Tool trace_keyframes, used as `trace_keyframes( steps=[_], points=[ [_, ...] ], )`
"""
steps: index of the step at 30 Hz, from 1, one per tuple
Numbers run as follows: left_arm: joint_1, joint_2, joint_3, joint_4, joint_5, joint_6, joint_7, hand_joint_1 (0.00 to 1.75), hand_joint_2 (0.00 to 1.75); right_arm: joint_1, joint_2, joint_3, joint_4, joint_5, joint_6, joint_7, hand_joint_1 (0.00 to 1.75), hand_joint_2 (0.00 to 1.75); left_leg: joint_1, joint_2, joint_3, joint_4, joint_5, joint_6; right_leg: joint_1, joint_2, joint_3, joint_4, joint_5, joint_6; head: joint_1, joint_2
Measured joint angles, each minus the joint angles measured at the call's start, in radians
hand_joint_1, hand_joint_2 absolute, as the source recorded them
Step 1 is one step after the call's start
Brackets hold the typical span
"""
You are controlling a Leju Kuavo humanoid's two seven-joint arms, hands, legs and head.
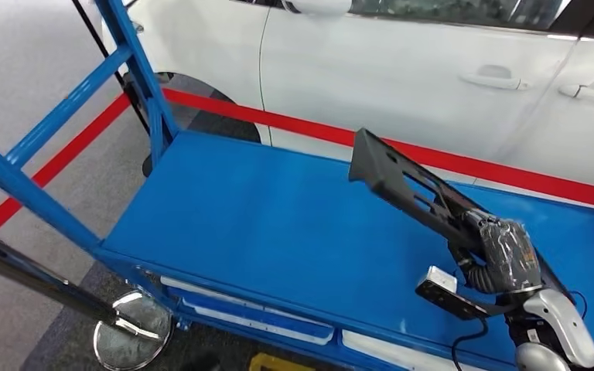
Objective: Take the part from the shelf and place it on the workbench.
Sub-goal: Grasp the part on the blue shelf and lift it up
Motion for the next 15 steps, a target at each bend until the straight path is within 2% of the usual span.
trace_keyframes(
  steps=[2, 4, 5, 7, 8, 9, 10, 11, 13, 14, 15],
  points=[
    [0.001, -0.002, 0.0, 0.0, -0.001, 0.0, 0.001, 0.0, 0.0, 0.004, -0.003, -0.001, -0.011, 0.032, -0.016, -0.004, 1.75, 1.75, 0.0, -0.001, -0.011, 0.018, -0.007, -0.008, -0.001, 0.002, -0.015, 0.009, -0.004, -0.025, -0.005, 0.0],
    [0.0, -0.003, 0.0, 0.0, -0.002, -0.001, 0.003, 0.0, 0.0, 0.006, -0.009, 0.0, -0.022, 0.076, -0.044, -0.009, 1.75, 1.75, 0.003, 0.002, -0.028, 0.053, -0.037, -0.013, 0.002, -0.001, -0.025, 0.009, 0.002, -0.042, -0.007, 0.0],
    [-0.001, -0.003, 0.0, 0.0, -0.002, -0.002, 0.004, 0.0, 0.0, 0.005, -0.014, 0.001, -0.027, 0.097, -0.059, -0.011, 1.75, 1.75, 0.004, 0.003, -0.043, 0.093, -0.067, -0.015, 0.004, -0.003, -0.028, 0.007, 0.006, -0.049, -0.009, 0.0],
    [-0.003, -0.003, 0.0, 0.0, -0.004, -0.007, 0.006, 0.0, 0.0, 0.005, -0.025, 0.008, -0.035, 0.126, -0.083, -0.016, 1.75, 1.75, 0.003, 0.005, -0.088, 0.208, -0.135, -0.017, 0.011, -0.007, -0.037, 0.005, 0.015, -0.059, -0.011, 0.0],
    [-0.003, -0.003, 0.0, 0.0, -0.005, -0.01, 0.007, 0.0, 0.0, 0.005, -0.031, 0.013, -0.036, 0.134, -0.091, -0.018, 1.75, 1.75, 0.002, 0.005, -0.104, 0.255, -0.154, -0.015, 0.016, -0.008, -0.042, 0.005, 0.019, -0.062, -0.011, 0.0],
    [-0.003, -0.003, 0.0, 0.0, -0.006, -0.012, 0.008, 0.0, 0.0, 0.006, -0.035, 0.019, -0.037, 0.137, -0.097, -0.021, 1.75, 1.75, -0.002, 0.005, -0.107, 0.274, -0.156, -0.009, 0.022, -0.009, -0.048, 0.005, 0.025, -0.065, -0.011, 0.0],
    [-0.003, -0.003, 0.0, 0.0, -0.007, -0.014, 0.008, 0.0, 0.0, 0.005, -0.04, 0.025, -0.04, 0.135, -0.103, -0.024, 1.75, 1.75, -0.006, 0.004, -0.093, 0.257, -0.14, 0.001, 0.029, -0.009, -0.055, 0.005, 0.031, -0.068, -0.011, 0.0],
    [-0.004, -0.003, 0.0, 0.0, -0.007, -0.016, 0.009, 0.0, 0.0, 0.005, -0.045, 0.031, -0.044, 0.128, -0.109, -0.03, 1.75, 1.75, -0.014, 0.004, -0.061, 0.206, -0.113, 0.017, 0.036, -0.009, -0.061, 0.004, 0.038, -0.07, -0.011, 0.0],
    [-0.005, -0.001, 0.0, 0.0, -0.008, -0.018, 0.01, 0.0, 0.0, 0.004, -0.054, 0.042, -0.055, 0.111, -0.123, -0.043, 1.75, 1.75, -0.033, 0.007, 0.015, 0.073, -0.071, 0.057, 0.042, -0.01, -0.068, -0.002, 0.054, -0.072, -0.01, 0.0],
    [-0.006, 0.001, -0.001, 0.0, -0.008, -0.018, 0.01, 0.0, 0.0, 0.003, -0.058, 0.049, -0.061, 0.105, -0.13, -0.049, 1.75, 1.75, -0.041, 0.011, 0.039, 0.026, -0.057, 0.071, 0.041, -0.011, -0.068, -0.008, 0.063, -0.069, -0.011, 0.0],
    [-0.007, 0.003, -0.001, 0.0, -0.009, -0.019, 0.011, 0.0, 0.0, 0.002, -0.06, 0.056, -0.066, 0.102, -0.136, -0.054, 1.75, 1.75, -0.047, 0.014, 0.048, 0.001, -0.049, 0.08, 0.037, -0.013, -0.066, -0.017, 0.074, -0.064, -0.012, 0.0]
  ],
)
